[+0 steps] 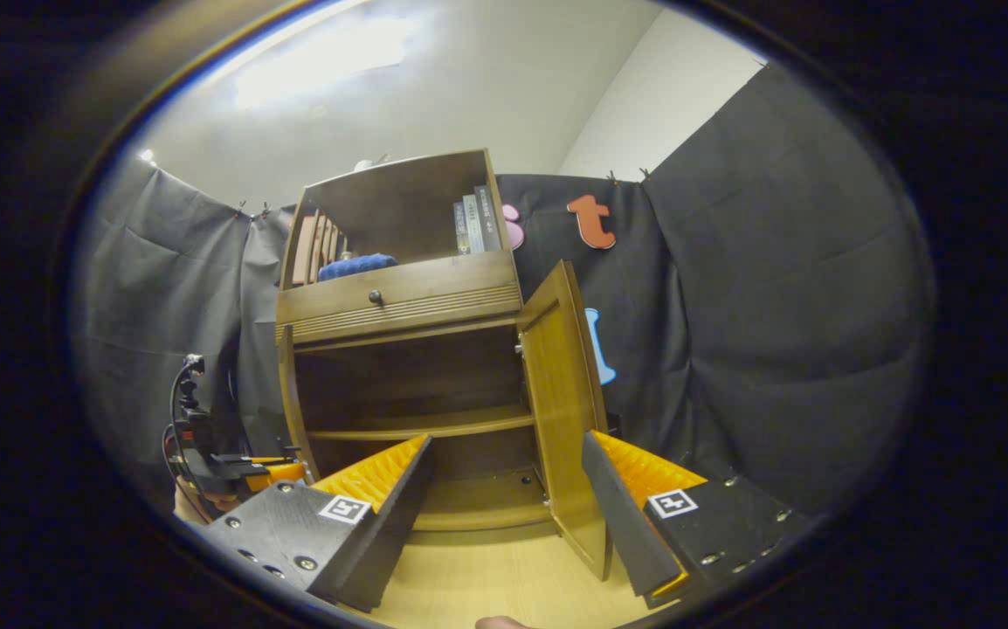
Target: Open the right door of the double-door shoe cabinet with the right hand, and open the left door with the left hand.
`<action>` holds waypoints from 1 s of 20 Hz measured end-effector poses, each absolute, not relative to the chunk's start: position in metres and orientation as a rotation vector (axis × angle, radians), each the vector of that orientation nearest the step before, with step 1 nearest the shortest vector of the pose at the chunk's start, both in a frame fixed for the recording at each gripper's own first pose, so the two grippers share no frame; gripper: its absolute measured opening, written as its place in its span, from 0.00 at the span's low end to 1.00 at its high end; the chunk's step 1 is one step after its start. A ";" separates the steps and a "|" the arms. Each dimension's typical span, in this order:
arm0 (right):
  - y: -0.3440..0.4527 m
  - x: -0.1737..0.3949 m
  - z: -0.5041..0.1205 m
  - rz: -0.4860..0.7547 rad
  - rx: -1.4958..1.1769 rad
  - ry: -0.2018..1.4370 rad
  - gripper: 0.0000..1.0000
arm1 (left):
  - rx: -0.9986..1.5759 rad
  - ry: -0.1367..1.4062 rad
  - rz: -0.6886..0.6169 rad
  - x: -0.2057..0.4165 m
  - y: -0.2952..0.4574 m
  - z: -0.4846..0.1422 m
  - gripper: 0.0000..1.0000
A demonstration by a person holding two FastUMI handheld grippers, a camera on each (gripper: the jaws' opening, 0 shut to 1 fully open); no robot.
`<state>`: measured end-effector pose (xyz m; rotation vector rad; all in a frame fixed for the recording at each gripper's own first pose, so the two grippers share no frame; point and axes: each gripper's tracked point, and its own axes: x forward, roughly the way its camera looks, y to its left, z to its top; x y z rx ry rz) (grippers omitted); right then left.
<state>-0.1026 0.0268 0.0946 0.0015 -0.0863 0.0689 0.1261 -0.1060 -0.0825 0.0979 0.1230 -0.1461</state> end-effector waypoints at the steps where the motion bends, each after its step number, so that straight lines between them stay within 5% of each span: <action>1: 0.029 -0.101 0.092 0.068 -0.001 -0.083 0.99 | 0.103 0.119 -0.144 0.127 -0.104 -0.082 0.29; 16: 0.074 -0.102 0.074 0.165 -0.034 -0.061 0.99 | 0.152 0.081 0.014 0.121 -0.056 -0.077 0.31; 18: 0.079 -0.099 0.071 0.170 -0.042 -0.051 0.99 | 0.139 0.081 0.039 0.116 -0.052 -0.076 0.21; 20: 0.084 -0.098 0.068 0.177 -0.048 -0.046 0.99 | 0.125 0.087 0.045 0.118 -0.052 -0.079 0.23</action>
